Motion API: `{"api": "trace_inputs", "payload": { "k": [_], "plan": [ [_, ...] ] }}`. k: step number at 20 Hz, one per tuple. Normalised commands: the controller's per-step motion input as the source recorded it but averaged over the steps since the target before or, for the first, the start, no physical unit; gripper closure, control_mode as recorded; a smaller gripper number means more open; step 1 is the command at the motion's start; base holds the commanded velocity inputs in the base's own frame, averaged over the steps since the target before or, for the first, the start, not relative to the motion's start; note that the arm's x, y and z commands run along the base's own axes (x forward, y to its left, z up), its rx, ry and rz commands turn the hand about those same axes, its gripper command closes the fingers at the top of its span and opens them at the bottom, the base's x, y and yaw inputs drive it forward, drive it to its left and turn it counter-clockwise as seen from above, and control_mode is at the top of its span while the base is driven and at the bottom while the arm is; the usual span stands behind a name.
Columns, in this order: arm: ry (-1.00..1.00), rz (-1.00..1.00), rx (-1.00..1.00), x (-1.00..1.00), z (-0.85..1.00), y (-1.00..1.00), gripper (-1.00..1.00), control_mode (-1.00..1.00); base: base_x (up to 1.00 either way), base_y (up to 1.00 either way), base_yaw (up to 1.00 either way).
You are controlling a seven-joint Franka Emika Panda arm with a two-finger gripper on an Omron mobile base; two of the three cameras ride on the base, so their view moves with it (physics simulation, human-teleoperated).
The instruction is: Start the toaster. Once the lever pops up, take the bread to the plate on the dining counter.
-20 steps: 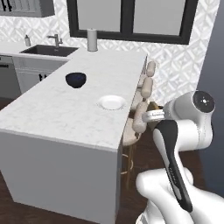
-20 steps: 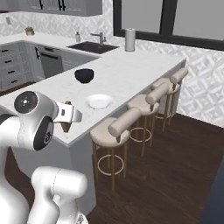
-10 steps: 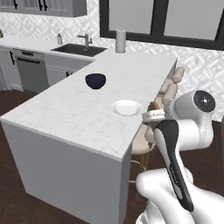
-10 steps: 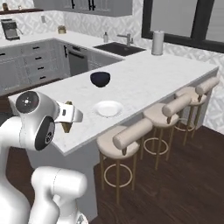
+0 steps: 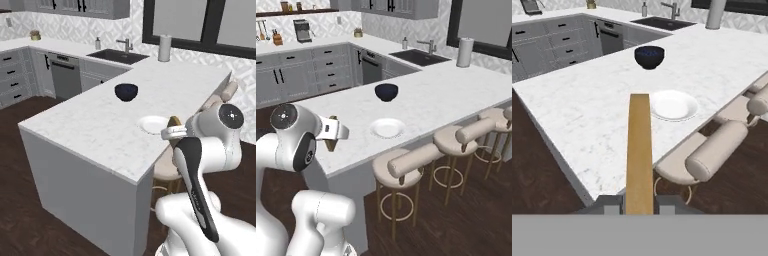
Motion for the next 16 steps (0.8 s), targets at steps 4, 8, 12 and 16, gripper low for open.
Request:
{"api": "trace_inputs", "payload": {
  "k": [4,8,12,16],
  "plan": [
    [0.0,0.0,0.0,0.0,0.0,0.0,1.0,1.0,0.03,-0.94,0.16],
    [0.0,0.0,0.0,0.0,0.0,0.0,1.0,1.0,0.11,-0.72,0.25],
    [0.0,0.0,0.0,0.0,0.0,0.0,1.0,1.0,0.39,-0.46,0.35],
    [0.0,0.0,0.0,0.0,0.0,0.0,1.0,1.0,0.48,-0.34,0.38]
  ]
}}
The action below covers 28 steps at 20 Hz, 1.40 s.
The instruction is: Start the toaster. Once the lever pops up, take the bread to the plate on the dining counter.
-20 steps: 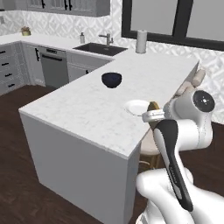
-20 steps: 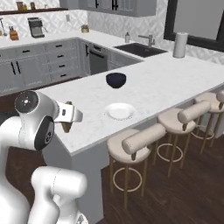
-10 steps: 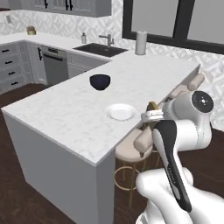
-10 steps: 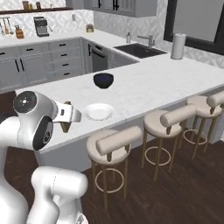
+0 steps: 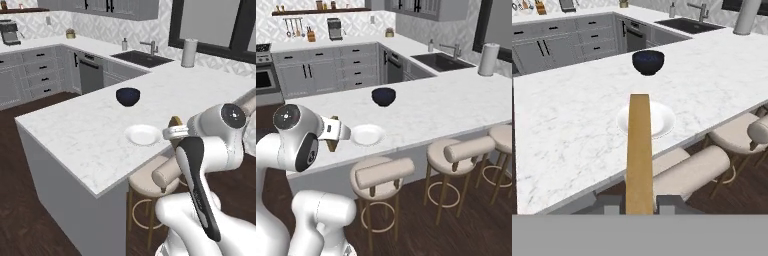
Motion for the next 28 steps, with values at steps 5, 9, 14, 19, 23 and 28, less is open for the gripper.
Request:
{"api": "trace_inputs", "payload": {
  "k": [5,9,14,19,23,28],
  "plan": [
    [0.0,0.0,0.0,0.0,0.0,0.0,1.0,1.0,0.38,-0.42,0.29],
    [0.0,0.0,0.0,0.0,0.0,0.0,1.0,1.0,0.2,0.01,0.07],
    [0.0,0.0,0.0,0.0,0.0,0.0,1.0,1.0,0.06,0.0,0.03],
    [0.05,0.03,0.0,0.56,0.0,0.0,1.0,-1.0,0.0,0.0,0.0],
    [0.1,0.13,0.0,1.0,-0.03,0.0,1.0,-1.0,0.0,0.0,0.0],
    [0.19,0.04,0.0,1.0,-0.02,0.08,1.0,-1.0,0.0,0.0,0.0]
  ]
}}
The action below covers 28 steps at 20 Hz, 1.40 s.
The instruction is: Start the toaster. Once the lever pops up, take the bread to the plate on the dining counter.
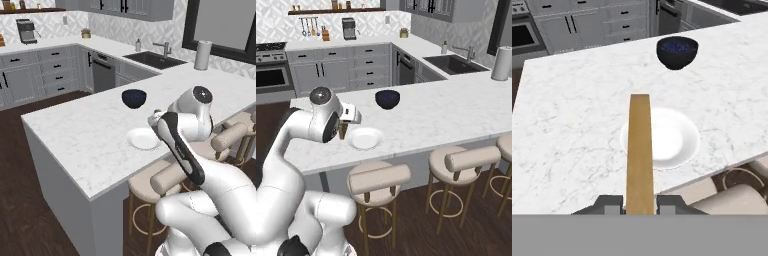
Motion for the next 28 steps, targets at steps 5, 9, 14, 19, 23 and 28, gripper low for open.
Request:
{"api": "trace_inputs", "payload": {
  "k": [5,9,14,19,23,28],
  "plan": [
    [0.15,0.0,0.0,1.0,0.0,0.25,1.0,-1.0,0.0,0.0,0.0],
    [0.05,0.0,0.0,0.47,-0.31,0.03,1.0,-1.0,0.0,0.0,0.0],
    [0.0,0.0,0.0,0.02,-0.6,0.0,1.0,-1.0,0.0,0.0,0.0],
    [0.0,0.0,0.0,0.0,-0.46,0.0,1.0,-1.0,0.0,0.0,0.0],
    [0.0,0.0,0.02,0.0,-0.21,0.0,1.0,-1.0,0.0,0.0,0.0],
    [0.0,0.04,0.08,0.34,-0.07,0.02,1.0,-1.0,0.0,0.0,0.0]
  ]
}}
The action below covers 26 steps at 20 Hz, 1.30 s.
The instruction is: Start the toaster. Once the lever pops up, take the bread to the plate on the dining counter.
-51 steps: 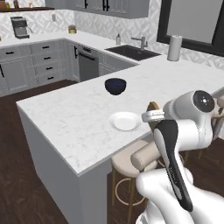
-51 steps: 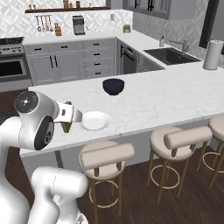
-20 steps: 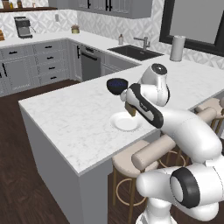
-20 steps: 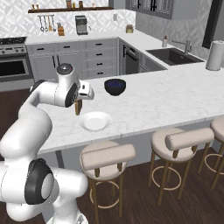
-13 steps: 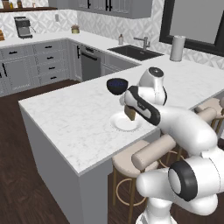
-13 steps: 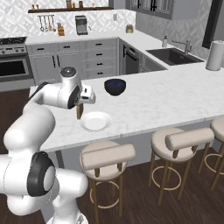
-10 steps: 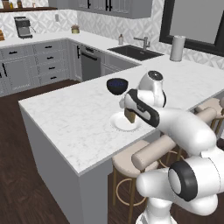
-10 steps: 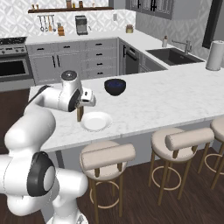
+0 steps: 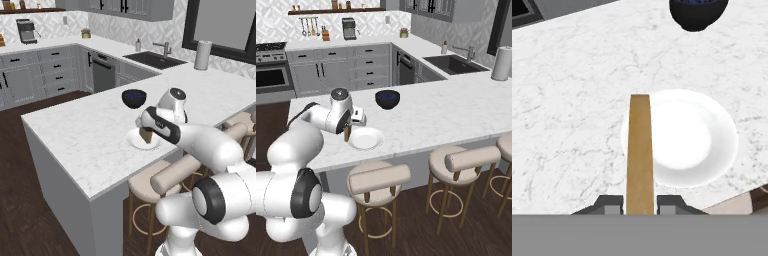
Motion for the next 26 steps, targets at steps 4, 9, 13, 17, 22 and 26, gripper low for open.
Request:
{"api": "trace_inputs", "payload": {
  "k": [4,9,13,17,22,26],
  "plan": [
    [0.0,0.06,0.08,0.66,-0.19,0.0,1.0,-1.0,0.0,0.0,0.0],
    [0.0,0.05,0.06,0.39,-0.4,0.0,1.0,-1.0,0.0,0.0,0.0],
    [0.0,0.08,0.07,0.03,-0.36,0.0,1.0,-1.0,0.0,0.0,0.0],
    [0.0,0.06,0.04,0.08,-0.36,0.0,1.0,-1.0,0.0,0.0,0.0],
    [0.0,0.01,0.0,0.17,-0.24,-0.01,1.0,-1.0,0.0,0.0,0.0],
    [0.0,0.0,0.0,0.16,-0.14,-0.03,1.0,-1.0,0.0,0.0,0.0]
  ]
}}
